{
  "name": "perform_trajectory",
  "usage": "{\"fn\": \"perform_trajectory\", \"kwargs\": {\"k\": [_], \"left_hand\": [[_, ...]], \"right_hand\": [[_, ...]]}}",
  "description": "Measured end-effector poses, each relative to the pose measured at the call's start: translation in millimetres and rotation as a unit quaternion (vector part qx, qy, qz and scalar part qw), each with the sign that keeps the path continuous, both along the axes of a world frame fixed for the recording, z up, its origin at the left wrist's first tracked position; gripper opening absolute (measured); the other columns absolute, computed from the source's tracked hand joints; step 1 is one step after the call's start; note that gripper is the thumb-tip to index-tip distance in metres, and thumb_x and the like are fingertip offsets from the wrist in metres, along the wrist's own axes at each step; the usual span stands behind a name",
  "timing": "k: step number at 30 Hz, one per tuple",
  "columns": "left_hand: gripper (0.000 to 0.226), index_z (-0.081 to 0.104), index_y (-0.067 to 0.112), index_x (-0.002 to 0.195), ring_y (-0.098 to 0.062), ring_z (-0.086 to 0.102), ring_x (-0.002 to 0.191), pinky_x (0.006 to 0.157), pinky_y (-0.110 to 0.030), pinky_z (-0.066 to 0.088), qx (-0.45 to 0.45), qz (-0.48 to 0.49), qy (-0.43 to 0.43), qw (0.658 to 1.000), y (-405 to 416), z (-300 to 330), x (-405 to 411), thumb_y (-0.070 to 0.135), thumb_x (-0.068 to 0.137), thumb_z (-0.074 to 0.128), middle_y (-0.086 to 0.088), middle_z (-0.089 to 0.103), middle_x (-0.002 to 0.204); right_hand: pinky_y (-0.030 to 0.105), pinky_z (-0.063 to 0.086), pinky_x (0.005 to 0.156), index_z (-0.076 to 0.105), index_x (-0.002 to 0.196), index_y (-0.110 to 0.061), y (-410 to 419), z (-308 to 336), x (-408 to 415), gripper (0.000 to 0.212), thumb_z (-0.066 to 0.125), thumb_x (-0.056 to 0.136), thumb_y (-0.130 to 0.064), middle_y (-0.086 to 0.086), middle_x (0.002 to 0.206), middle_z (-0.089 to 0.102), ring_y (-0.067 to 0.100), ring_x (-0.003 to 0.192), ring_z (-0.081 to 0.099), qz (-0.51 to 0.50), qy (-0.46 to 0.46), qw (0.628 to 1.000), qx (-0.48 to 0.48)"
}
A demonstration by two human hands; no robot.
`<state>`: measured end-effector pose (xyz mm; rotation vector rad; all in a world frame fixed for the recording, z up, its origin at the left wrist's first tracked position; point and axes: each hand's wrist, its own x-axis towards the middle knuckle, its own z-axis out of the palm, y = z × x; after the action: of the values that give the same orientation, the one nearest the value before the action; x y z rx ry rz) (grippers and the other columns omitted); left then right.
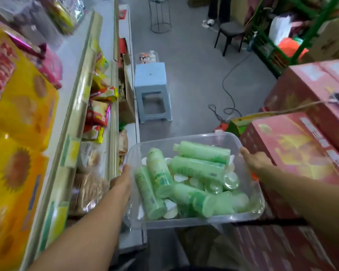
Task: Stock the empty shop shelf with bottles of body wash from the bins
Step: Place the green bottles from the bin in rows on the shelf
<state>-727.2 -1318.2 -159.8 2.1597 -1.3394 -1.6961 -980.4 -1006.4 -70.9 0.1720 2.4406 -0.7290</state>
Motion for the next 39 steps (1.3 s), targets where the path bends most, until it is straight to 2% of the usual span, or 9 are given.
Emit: {"fn": "perform_trajectory", "kwargs": {"k": [3, 7, 10, 15, 20, 23, 31, 35, 39], "left_hand": [[0.083, 0.057, 0.004, 0.09, -0.031, 0.063, 0.085, 0.087, -0.044, 0.053, 0.004, 0.023, -0.004, 1.0, -36.5, 20.0, -55.3, 0.084, 0.068, 0.053, -0.017, 0.062, 0.098], [0.096, 0.056, 0.003, 0.116, -0.038, 0.063, 0.101, 0.09, -0.052, 0.053, -0.006, 0.041, -0.001, 0.999, -98.6, 11.5, -121.9, 0.081, 0.061, 0.061, -0.014, 0.062, 0.118], [0.112, 0.056, 0.007, 0.123, -0.041, 0.064, 0.098, 0.087, -0.057, 0.053, 0.003, 0.079, -0.01, 0.997, -146.9, -8.0, -166.1, 0.088, 0.045, 0.059, -0.017, 0.063, 0.12], [0.085, 0.055, 0.001, 0.13, -0.04, 0.06, 0.111, 0.095, -0.051, 0.05, 0.005, 0.081, 0.039, 0.996, -207.3, 32.3, -263.0, 0.07, 0.08, 0.057, -0.021, 0.059, 0.127], [0.076, 0.06, 0.006, 0.127, -0.038, 0.059, 0.116, 0.101, -0.054, 0.046, 0.056, 0.088, 0.075, 0.992, -302.0, 8.9, -348.5, 0.067, 0.082, 0.054, -0.021, 0.058, 0.133], [0.072, 0.055, 0.003, 0.134, -0.039, 0.051, 0.126, 0.106, -0.054, 0.041, 0.084, 0.127, 0.07, 0.986, -339.3, 2.5, -387.8, 0.06, 0.09, 0.049, -0.021, 0.051, 0.14], [0.069, 0.059, 0.006, 0.13, -0.038, 0.06, 0.116, 0.09, -0.046, 0.049, 0.087, 0.255, 0.121, 0.955, -411.0, 10.1, -449.0, 0.06, 0.089, 0.049, -0.019, 0.061, 0.13], [0.057, 0.068, 0.013, 0.095, -0.029, 0.067, 0.082, 0.067, -0.037, 0.054, 0.051, 0.327, 0.109, 0.937, -434.4, -5.3, -465.3, 0.064, 0.072, 0.055, -0.016, 0.071, 0.104], [0.082, 0.067, 0.015, 0.117, -0.036, 0.067, 0.1, 0.087, -0.053, 0.055, 0.05, 0.39, 0.061, 0.917, -444.4, -30.6, -482.6, 0.077, 0.064, 0.055, -0.018, 0.066, 0.12]], "right_hand": [[0.037, 0.046, 0.079, 0.061, 0.111, 0.01, -53.7, -4.8, -64.6, 0.076, 0.042, 0.092, -0.06, 0.03, 0.116, 0.059, 0.039, 0.1, 0.06, 0.03, -0.015, 0.999, -0.005], [0.04, 0.046, 0.078, 0.063, 0.095, 0.008, -121.3, 4.6, -140.5, 0.067, 0.04, 0.096, -0.055, 0.029, 0.106, 0.061, 0.034, 0.089, 0.058, 0.064, -0.001, 0.998, -0.026], [0.032, 0.037, 0.073, 0.055, 0.116, 0.014, -177.5, 14.2, -202.7, 0.075, 0.042, 0.095, -0.057, 0.031, 0.119, 0.057, 0.039, 0.101, 0.058, 0.054, 0.001, 0.998, -0.008], [0.034, 0.043, 0.072, 0.054, 0.12, 0.009, -269.9, 12.9, -306.8, 0.078, 0.044, 0.092, -0.062, 0.026, 0.113, 0.059, 0.039, 0.095, 0.059, 0.067, 0.005, 0.998, -0.001], [0.028, 0.04, 0.052, 0.058, 0.111, 0.009, -374.4, -0.2, -402.6, 0.069, 0.047, 0.093, -0.057, 0.022, 0.098, 0.059, 0.031, 0.071, 0.057, 0.098, 0.0, 0.995, 0.016], [0.03, 0.045, 0.057, 0.061, 0.108, 0.007, -443.5, -2.7, -457.3, 0.072, 0.047, 0.091, -0.061, 0.023, 0.1, 0.062, 0.032, 0.074, 0.059, 0.128, -0.005, 0.991, 0.033], [0.033, 0.046, 0.063, 0.061, 0.082, 0.0, -608.0, -0.1, -555.4, 0.063, 0.045, 0.092, -0.06, 0.018, 0.085, 0.062, 0.031, 0.069, 0.061, 0.234, -0.002, 0.972, 0.025], [0.027, 0.039, 0.051, 0.06, 0.073, -0.002, -684.1, -12.1, -592.1, 0.063, 0.042, 0.094, -0.059, 0.016, 0.078, 0.059, 0.025, 0.058, 0.054, 0.311, -0.013, 0.95, 0.036], [0.03, 0.042, 0.06, 0.061, 0.077, -0.001, -760.8, -34.0, -622.7, 0.064, 0.042, 0.094, -0.059, 0.016, 0.076, 0.058, 0.026, 0.06, 0.055, 0.39, -0.036, 0.919, 0.05]]}}
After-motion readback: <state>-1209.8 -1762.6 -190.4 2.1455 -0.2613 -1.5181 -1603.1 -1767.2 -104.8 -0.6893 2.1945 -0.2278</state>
